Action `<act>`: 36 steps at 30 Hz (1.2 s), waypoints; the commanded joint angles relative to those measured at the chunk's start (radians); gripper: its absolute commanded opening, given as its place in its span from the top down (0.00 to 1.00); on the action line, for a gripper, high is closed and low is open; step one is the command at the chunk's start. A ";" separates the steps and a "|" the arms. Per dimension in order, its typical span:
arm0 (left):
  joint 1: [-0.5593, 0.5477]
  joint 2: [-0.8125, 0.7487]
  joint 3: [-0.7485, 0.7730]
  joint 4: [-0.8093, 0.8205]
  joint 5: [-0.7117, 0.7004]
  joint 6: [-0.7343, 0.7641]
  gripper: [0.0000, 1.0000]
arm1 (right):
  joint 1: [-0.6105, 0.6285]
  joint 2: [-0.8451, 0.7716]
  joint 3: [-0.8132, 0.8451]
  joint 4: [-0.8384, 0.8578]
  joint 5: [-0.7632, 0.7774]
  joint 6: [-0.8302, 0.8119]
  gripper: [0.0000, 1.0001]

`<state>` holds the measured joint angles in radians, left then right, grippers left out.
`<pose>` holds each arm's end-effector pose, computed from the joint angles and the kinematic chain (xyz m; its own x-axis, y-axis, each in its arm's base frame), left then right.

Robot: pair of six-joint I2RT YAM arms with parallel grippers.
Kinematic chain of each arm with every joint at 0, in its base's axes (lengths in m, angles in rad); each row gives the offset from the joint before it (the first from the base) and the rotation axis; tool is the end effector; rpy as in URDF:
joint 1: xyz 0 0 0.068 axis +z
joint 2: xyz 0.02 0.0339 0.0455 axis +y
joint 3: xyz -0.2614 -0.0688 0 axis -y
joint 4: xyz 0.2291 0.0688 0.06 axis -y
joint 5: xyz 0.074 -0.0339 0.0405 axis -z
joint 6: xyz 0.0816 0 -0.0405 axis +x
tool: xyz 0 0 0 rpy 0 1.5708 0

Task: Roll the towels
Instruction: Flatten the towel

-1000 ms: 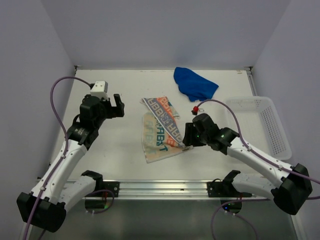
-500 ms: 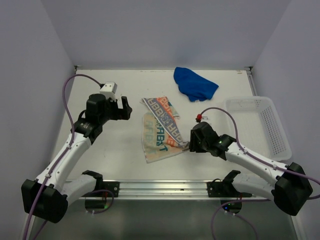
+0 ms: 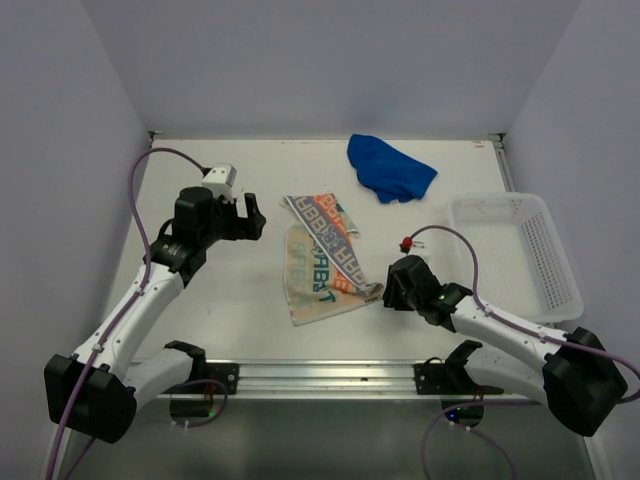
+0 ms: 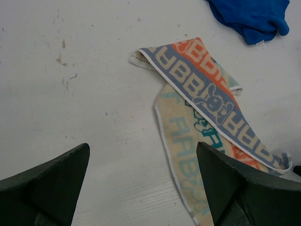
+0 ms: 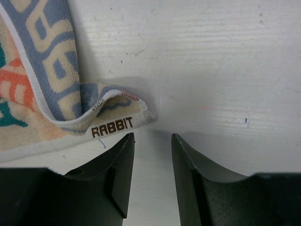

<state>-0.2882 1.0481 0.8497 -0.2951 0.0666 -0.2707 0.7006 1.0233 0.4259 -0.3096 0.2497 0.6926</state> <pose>0.2504 -0.0799 0.2800 -0.5285 -0.1216 -0.8402 0.2060 0.9417 -0.2659 0.1670 0.1144 0.1369 -0.7880 0.1449 -0.5984 -0.0067 0.9698 0.2436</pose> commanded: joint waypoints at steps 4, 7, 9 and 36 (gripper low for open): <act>0.003 0.001 0.006 0.045 0.013 -0.001 0.00 | -0.026 0.106 0.040 0.156 0.028 -0.067 0.57; 0.003 0.003 0.006 0.047 0.013 -0.002 0.00 | -0.035 0.149 0.048 0.170 0.010 -0.071 0.57; 0.003 0.010 0.005 0.047 0.013 -0.004 0.00 | -0.036 0.173 0.047 0.173 0.010 -0.071 0.57; -0.092 0.391 0.146 0.076 -0.053 -0.122 0.05 | -0.038 -0.178 0.156 -0.302 0.048 -0.099 1.00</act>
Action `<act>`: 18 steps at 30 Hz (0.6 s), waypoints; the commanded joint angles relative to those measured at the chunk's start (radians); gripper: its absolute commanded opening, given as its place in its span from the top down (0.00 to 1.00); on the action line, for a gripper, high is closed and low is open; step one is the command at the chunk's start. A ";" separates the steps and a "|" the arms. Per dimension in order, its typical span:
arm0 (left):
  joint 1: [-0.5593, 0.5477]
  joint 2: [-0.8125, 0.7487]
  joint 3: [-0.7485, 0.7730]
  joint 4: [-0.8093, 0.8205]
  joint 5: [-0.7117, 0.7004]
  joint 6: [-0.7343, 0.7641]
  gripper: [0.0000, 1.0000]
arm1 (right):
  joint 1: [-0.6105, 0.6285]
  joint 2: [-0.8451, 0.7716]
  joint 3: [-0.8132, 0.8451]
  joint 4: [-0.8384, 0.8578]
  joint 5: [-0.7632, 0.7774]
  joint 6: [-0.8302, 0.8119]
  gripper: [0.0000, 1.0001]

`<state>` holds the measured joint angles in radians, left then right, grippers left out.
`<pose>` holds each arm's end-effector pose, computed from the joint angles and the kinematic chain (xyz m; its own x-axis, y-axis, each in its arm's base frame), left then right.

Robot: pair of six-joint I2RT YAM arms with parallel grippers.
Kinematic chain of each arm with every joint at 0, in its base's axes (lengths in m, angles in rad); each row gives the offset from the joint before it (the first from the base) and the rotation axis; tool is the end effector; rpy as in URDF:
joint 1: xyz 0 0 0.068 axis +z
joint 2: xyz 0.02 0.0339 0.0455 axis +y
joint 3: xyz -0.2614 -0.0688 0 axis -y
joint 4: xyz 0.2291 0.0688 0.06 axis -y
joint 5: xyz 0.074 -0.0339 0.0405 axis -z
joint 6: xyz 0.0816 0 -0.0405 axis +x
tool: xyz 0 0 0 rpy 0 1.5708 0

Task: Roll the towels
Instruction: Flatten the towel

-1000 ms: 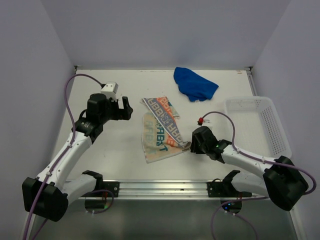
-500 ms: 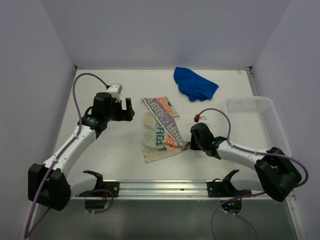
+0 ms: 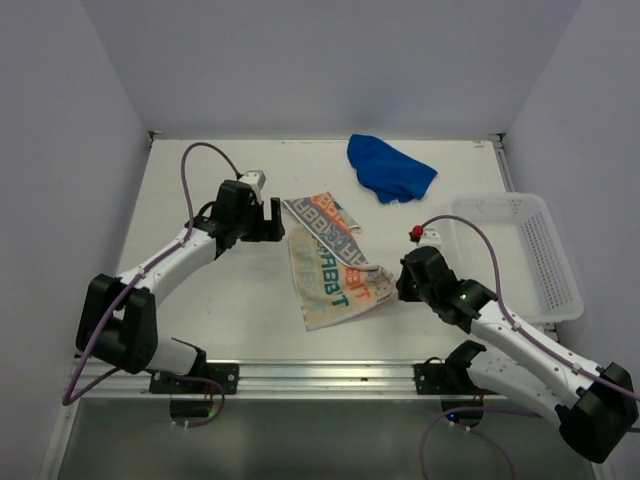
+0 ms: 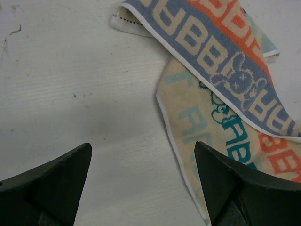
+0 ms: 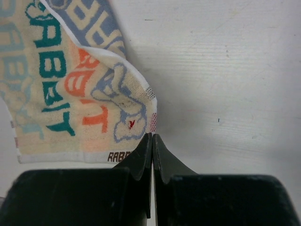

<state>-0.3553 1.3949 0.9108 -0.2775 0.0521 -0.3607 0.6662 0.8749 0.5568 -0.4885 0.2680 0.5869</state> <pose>0.2962 -0.1144 0.2100 -0.7404 -0.1012 -0.6645 0.1298 0.9485 -0.2891 0.1662 0.1032 0.1892 -0.7228 0.1110 -0.6820 -0.0620 0.9726 0.2240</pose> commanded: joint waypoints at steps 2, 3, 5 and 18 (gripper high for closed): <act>-0.030 0.093 0.112 0.078 -0.047 -0.040 0.07 | -0.004 -0.057 0.012 -0.125 0.017 0.013 1.00; -0.033 0.107 0.118 0.095 -0.047 -0.050 0.07 | -0.004 -0.065 0.002 -0.130 0.013 0.014 1.00; -0.033 0.153 0.151 0.115 -0.047 -0.075 0.08 | -0.005 -0.079 -0.004 -0.142 0.011 0.019 1.00; 0.036 0.368 0.247 0.237 0.000 -0.481 0.09 | -0.004 -0.137 -0.046 -0.145 -0.024 0.039 1.00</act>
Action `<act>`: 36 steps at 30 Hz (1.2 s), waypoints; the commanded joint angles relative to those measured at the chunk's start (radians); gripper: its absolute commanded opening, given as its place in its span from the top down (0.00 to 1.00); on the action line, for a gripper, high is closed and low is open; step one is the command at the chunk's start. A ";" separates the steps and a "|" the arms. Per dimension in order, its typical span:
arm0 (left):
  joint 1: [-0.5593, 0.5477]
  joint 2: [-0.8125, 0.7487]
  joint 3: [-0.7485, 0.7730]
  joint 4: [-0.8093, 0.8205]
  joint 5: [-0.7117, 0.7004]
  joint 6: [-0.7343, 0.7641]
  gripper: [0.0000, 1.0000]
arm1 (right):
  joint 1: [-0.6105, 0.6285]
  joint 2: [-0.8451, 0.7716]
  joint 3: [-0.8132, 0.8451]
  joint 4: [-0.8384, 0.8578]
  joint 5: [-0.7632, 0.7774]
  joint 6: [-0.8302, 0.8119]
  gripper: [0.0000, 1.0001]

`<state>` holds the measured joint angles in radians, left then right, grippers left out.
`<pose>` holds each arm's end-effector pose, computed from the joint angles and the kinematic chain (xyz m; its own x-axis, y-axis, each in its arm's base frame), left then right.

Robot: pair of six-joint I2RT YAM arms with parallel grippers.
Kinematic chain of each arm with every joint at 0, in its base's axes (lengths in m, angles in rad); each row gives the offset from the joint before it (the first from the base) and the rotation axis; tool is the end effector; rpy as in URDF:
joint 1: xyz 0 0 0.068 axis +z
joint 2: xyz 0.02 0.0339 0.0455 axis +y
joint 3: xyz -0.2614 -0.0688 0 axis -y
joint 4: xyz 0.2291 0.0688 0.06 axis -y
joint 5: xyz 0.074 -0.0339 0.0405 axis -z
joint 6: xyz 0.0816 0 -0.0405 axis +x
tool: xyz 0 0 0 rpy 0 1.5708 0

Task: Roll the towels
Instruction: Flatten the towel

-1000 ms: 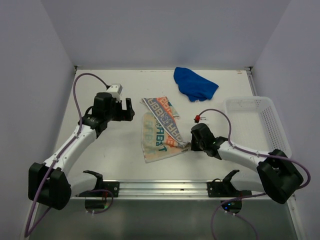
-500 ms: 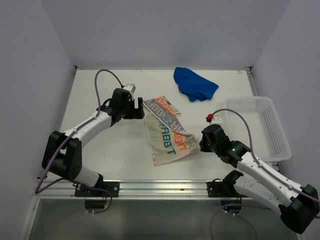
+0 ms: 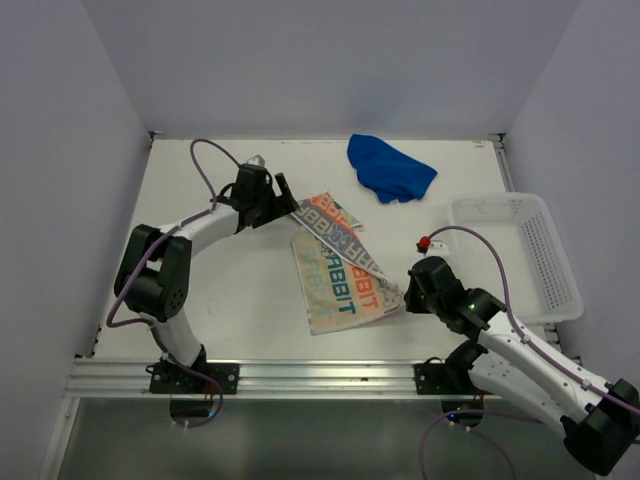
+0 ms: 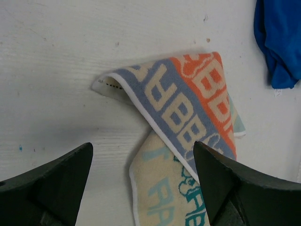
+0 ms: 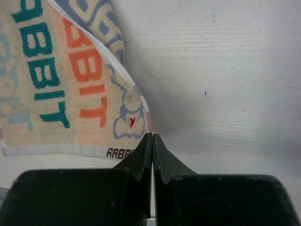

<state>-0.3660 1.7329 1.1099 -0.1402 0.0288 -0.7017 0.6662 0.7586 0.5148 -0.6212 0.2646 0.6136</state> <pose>0.3686 -0.1438 0.1790 -0.7364 -0.4088 -0.5391 -0.1286 0.8669 -0.4817 0.1438 0.0859 0.1800 -0.7559 0.1127 -0.6449 -0.0341 0.9769 0.2108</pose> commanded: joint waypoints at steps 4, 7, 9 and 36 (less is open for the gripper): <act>0.085 0.094 0.094 0.085 0.027 -0.162 0.11 | -0.005 -0.022 -0.009 -0.011 -0.030 0.012 1.00; 0.107 0.128 0.108 0.105 0.052 -0.182 0.15 | -0.005 -0.024 -0.013 -0.005 -0.037 0.012 1.00; 0.120 0.148 0.111 0.122 0.085 -0.203 0.16 | -0.005 -0.024 -0.018 -0.003 -0.039 0.012 1.00; 0.119 0.329 0.156 0.189 0.211 -0.308 0.43 | -0.005 -0.027 -0.029 0.014 -0.048 0.005 1.00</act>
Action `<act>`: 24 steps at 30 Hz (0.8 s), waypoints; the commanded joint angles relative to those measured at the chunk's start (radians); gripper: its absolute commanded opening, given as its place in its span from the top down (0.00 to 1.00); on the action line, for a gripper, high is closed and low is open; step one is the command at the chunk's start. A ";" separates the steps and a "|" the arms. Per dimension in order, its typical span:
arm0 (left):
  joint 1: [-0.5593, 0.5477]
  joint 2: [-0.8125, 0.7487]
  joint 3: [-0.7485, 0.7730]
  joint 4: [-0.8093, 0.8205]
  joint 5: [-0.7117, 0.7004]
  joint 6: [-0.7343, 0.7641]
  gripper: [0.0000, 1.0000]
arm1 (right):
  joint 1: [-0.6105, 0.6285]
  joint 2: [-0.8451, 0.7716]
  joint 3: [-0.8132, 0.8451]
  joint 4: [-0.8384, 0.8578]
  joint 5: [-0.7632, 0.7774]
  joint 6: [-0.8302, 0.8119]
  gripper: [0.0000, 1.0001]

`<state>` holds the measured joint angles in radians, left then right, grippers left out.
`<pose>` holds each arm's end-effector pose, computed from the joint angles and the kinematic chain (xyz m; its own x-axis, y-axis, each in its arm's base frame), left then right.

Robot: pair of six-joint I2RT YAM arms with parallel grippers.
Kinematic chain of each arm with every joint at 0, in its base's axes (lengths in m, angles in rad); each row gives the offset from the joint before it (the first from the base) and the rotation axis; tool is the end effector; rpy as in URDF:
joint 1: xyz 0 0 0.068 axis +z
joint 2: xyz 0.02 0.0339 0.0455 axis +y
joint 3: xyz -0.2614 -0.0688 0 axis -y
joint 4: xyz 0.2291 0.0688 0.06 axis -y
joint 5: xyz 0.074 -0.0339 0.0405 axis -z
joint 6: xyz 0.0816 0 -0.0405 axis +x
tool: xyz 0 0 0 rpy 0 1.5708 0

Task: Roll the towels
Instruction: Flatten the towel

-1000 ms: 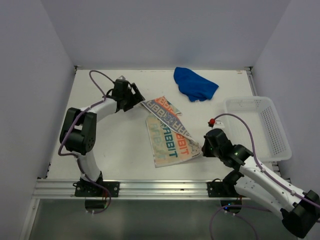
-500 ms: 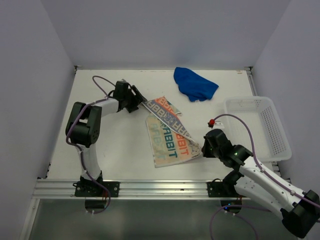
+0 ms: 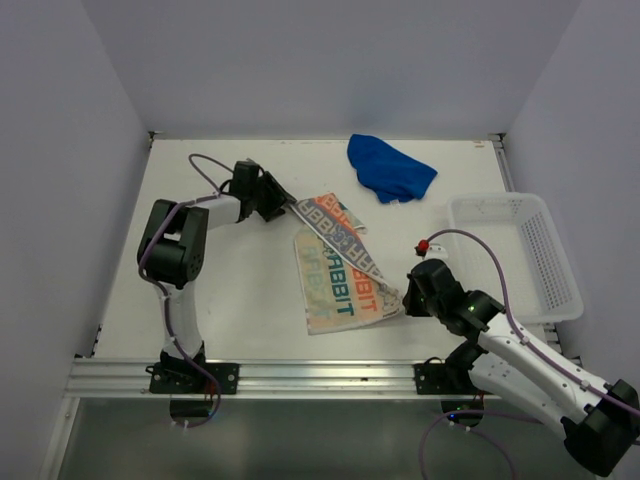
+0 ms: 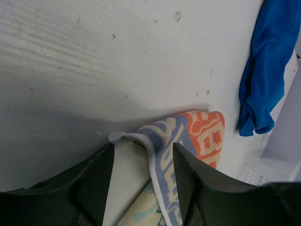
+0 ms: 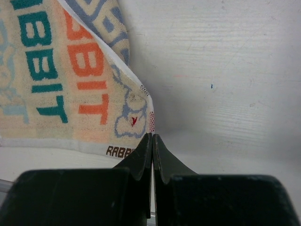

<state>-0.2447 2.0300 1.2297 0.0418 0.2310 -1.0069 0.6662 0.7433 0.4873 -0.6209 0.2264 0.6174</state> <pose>0.4319 -0.1271 0.1197 -0.6923 -0.6751 -0.2549 -0.3518 0.6241 -0.6977 0.1391 0.0861 0.1724 -0.7761 0.1075 -0.6214 -0.0491 0.9721 0.2295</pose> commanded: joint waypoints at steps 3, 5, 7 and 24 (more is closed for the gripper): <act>-0.001 0.042 0.053 -0.014 -0.004 0.013 0.50 | -0.005 -0.012 -0.001 0.012 -0.012 0.001 1.00; 0.002 0.048 0.057 -0.022 -0.009 0.021 0.55 | -0.005 -0.015 -0.001 0.012 -0.012 0.001 1.00; 0.007 0.062 0.070 -0.026 -0.001 0.025 0.59 | -0.005 -0.016 -0.003 0.013 -0.013 0.001 1.00; 0.024 0.069 0.162 -0.072 0.005 0.123 1.00 | -0.005 -0.024 0.014 0.006 -0.029 -0.015 1.00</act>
<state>-0.2321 2.1143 1.3521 -0.0319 0.2359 -0.9295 0.6662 0.7361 0.4870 -0.6205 0.2138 0.6163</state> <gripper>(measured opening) 0.012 0.008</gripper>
